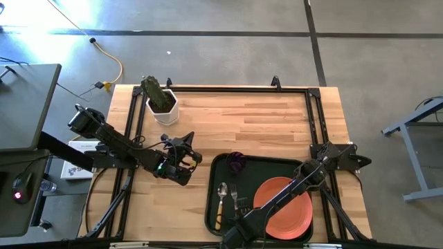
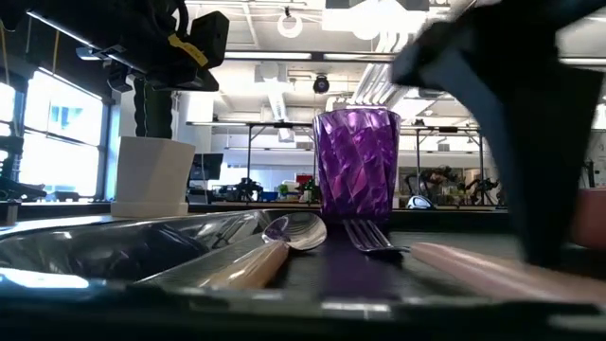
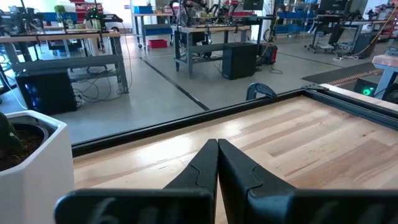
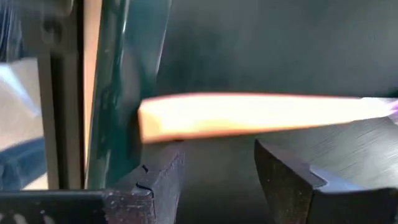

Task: Pick and place plate/cup/fork/spoon on tray
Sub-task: Put the orange fork on the black serving tray in between the yellow spoon and orange plate, then return to Home Position

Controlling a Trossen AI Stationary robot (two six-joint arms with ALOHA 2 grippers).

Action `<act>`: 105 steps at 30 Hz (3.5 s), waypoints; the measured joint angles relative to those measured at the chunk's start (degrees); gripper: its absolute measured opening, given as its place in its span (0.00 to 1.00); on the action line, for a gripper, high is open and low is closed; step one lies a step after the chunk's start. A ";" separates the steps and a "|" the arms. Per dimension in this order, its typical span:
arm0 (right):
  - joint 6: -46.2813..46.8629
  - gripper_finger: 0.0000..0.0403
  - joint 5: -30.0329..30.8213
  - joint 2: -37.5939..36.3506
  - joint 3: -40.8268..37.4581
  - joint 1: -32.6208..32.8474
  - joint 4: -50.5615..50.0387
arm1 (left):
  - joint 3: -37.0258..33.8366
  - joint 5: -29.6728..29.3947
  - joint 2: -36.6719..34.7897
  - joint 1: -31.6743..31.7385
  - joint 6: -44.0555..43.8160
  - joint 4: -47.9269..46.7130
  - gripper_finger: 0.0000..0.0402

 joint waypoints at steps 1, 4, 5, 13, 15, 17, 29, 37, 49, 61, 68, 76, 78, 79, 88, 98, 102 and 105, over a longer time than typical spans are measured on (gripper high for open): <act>-0.10 0.47 1.13 0.00 0.79 -0.08 -0.08 | 0.00 0.00 0.00 0.00 0.00 -0.02 0.00; -1.19 0.47 4.34 0.00 3.38 -0.28 -0.13 | 0.00 0.01 0.00 0.00 0.04 -0.06 0.00; -1.51 0.47 5.46 0.00 4.26 -0.26 -0.21 | 0.00 0.17 0.00 0.00 0.04 -0.06 0.00; -5.11 0.47 16.79 0.00 11.79 1.11 -2.76 | -0.03 3.82 0.00 -0.87 2.40 -0.33 0.00; -8.17 0.47 20.50 -0.04 13.77 2.36 -1.24 | -0.35 4.03 0.00 -1.96 3.55 -0.36 0.00; -10.59 0.47 23.17 -0.05 15.21 3.42 -0.82 | -0.78 4.09 0.00 -3.42 3.46 -0.36 0.00; -20.09 0.21 26.15 -12.50 4.20 3.23 16.82 | -1.05 -3.57 0.00 -17.42 4.53 3.26 0.00; -29.56 0.01 16.24 -21.46 -15.40 -0.56 41.75 | -1.07 8.54 2.89 -17.97 0.51 5.05 0.00; -38.26 0.00 5.81 -33.04 -53.48 -5.41 91.99 | 0.39 10.36 9.50 -19.26 12.72 25.38 0.00; -37.17 0.00 4.39 -60.31 -83.53 -13.69 114.09 | 1.46 22.63 9.79 -10.94 29.20 41.76 0.00; -38.88 0.00 8.19 -85.61 -90.95 -16.40 103.55 | 1.51 42.19 4.49 1.46 51.45 60.22 0.00; -32.59 0.00 3.65 -111.34 -91.45 -14.51 78.56 | 1.46 46.71 -1.34 5.01 67.35 62.11 0.00; -32.10 0.00 6.14 -115.79 -91.43 -14.12 72.83 | 1.46 46.66 -2.44 5.01 70.56 61.97 0.00; -32.11 0.00 8.06 -117.66 -91.43 -13.98 69.72 | 1.46 46.64 -2.68 5.00 71.64 61.92 0.00; -36.05 0.00 10.20 -122.45 -104.02 -15.07 77.01 | -8.81 47.96 -3.22 5.58 71.48 70.16 0.00; -47.59 0.00 6.87 -122.31 -106.82 -17.94 88.18 | -15.03 54.45 -12.42 11.75 68.94 70.77 0.00; -46.42 0.00 10.00 -122.49 -106.82 -19.00 88.10 | -17.17 54.82 -18.93 12.66 68.93 64.76 0.00; -44.54 0.00 19.73 -123.76 -106.79 -19.73 86.01 | -20.29 54.96 -24.44 12.08 68.73 61.86 0.00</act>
